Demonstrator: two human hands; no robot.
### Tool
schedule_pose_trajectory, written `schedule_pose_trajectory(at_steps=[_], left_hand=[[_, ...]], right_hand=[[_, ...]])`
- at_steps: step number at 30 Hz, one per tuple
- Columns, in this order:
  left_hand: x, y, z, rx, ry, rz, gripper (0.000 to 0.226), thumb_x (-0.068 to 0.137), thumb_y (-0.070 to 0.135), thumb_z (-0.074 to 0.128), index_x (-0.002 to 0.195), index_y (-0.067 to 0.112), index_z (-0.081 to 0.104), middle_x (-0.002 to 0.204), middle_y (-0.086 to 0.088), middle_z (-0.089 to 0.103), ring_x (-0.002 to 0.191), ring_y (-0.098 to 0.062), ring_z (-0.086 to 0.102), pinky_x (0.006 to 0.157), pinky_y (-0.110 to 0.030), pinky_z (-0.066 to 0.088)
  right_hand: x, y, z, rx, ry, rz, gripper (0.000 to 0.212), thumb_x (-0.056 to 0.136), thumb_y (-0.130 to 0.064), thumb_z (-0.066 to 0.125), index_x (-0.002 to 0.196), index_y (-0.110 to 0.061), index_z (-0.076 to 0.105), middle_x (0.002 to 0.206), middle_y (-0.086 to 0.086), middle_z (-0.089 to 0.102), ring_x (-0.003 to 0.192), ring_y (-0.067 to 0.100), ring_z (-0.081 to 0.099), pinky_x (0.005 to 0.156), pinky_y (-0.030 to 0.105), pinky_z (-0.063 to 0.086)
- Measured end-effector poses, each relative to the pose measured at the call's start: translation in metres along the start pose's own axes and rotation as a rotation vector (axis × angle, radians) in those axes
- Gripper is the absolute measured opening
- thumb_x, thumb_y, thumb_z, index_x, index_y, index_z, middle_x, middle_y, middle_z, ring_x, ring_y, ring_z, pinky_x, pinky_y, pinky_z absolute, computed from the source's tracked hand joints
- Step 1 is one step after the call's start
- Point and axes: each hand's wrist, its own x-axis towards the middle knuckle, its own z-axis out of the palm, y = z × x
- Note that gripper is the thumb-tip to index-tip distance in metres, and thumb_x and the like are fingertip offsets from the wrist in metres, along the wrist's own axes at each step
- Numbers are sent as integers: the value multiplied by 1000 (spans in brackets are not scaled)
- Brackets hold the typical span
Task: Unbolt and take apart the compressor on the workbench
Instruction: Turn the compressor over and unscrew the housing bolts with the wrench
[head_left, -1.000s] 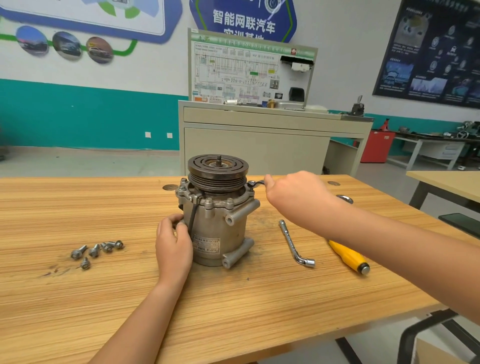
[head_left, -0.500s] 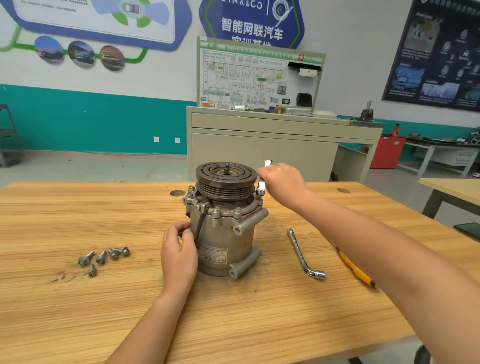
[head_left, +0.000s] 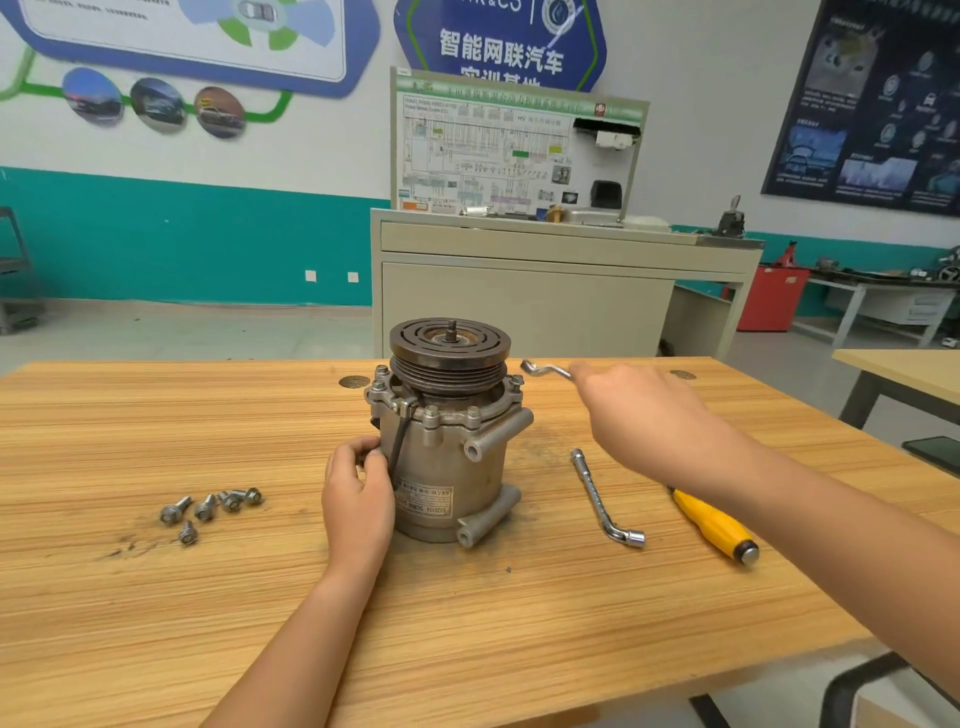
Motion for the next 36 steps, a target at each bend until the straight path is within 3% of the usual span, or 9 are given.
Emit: schedule_pose_trajectory(at_steps=[5,7,9,13,18,21,27,32,36], left_hand=[[-2,2,-1,35,-5,36,19,94,6,43,102,15,57,109,-1,58,105,-13,49,90,-25,35],[-1,3,-2,38,0,29,19,94,6,43,102,16,57,108,0,58,104,-12,49,88,-24,35],[-1,3,-2,30,2,23,19,93,5,43,101,16,57,107,0,58,103,-12,49,88,-25,36],[-2,2,-3,8,-12,19,19,93,5,44,100,16,58,105,2,59,102,-12,51,85,-23,35],[-1,1,-3,1,-13,7,18,93,6,45,99,17,58,104,2,59,101,-13,51,84,-24,35],[1,1,-2,13,-18,16,18,94,7,45,98,19,57,105,3,58,99,-11,50,83,-23,34],[4,1,-1,23,-12,28,18,93,7,45,95,22,56,102,4,57,97,-8,50,73,-16,33],[3,0,-1,24,-24,22,18,93,5,44,98,18,56,106,0,58,100,-11,49,81,-17,31],[3,-1,-3,35,-27,32,18,93,5,44,99,15,57,106,-1,59,102,-13,50,84,-22,33]], right_hand=[[3,-18,-1,-152,-84,-36,49,84,6,46,131,0,33,65,-2,40,67,23,45,40,26,21],[6,-26,-5,-228,-92,-62,59,86,5,47,139,6,22,85,3,58,73,23,54,40,25,25],[12,-26,-12,-289,-117,-112,53,88,4,47,137,6,28,100,5,60,77,21,55,43,24,28],[21,-8,-19,-340,-141,-200,29,88,-6,46,116,-12,50,65,-2,41,51,11,36,39,23,24],[51,26,-3,-454,-41,-270,27,90,-4,39,112,-13,50,66,-2,47,57,17,49,41,25,21],[81,26,22,-374,-17,-216,25,92,-3,40,110,-12,54,94,4,63,87,24,62,54,27,35],[114,5,57,-22,184,-203,40,87,3,39,120,-13,54,112,4,63,99,24,58,70,29,44],[90,22,53,122,172,0,30,97,-13,35,126,-11,43,91,12,67,83,34,62,61,35,44],[49,23,39,144,174,18,23,97,-15,35,117,-12,46,68,2,53,66,27,56,53,32,41]])
